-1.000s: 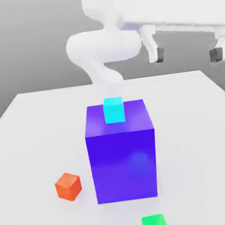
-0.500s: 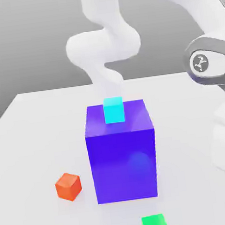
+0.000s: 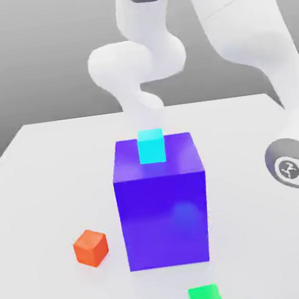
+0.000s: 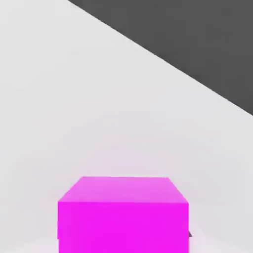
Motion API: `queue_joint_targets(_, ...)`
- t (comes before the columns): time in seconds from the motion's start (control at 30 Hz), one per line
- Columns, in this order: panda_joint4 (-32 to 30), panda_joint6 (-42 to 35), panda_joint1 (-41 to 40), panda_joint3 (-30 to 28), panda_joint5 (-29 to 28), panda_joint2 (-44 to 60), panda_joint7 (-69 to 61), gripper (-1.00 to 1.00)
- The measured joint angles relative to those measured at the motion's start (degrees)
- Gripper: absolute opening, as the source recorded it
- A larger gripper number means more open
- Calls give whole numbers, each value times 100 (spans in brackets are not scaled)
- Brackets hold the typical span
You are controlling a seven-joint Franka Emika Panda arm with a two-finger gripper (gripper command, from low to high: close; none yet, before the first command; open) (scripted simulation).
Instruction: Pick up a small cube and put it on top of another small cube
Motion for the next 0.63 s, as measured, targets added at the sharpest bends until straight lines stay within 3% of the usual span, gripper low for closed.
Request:
queue_joint_targets(0.1,-171,-397,-237,247,352,-578,-198,-100)
queue_joint_targets(0.33,-1011,-540,-1312,-446,1411,-1736,634,-100)
queue_joint_targets(0.5,-1249,99,-1586,-957,1528,-1411,1195,-100)
queue_joint_targets(0.53,-1247,215,-1556,-1009,1506,-1292,1222,100)
queue_joint_targets(0.63,-1247,215,-1556,-1009,1506,-1292,1222,100)
